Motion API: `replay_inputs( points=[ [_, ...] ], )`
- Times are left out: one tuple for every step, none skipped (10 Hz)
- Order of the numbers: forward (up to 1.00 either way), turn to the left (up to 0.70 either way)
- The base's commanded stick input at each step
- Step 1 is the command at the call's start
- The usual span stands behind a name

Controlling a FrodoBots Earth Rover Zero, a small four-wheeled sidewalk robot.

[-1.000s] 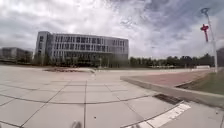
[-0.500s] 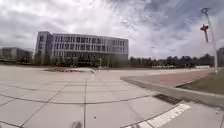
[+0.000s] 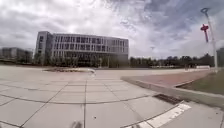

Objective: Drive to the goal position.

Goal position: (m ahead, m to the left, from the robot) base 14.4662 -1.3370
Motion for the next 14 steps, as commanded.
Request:
replay_inputs(
  points=[
    [0.06,0.00],
    [0.06,0.00],
    [0.06,0.00],
    [0.06,0.00],
    [0.06,0.00],
    [0.07,0.00],
    [0.07,0.00],
    [0.06,0.00],
    [0.06,0.00],
    [0.06,0.00],
    [0.06,0.00],
    [0.06,0.00],
    [0.06,0.00],
    [0.06,0.00]
  ],
)
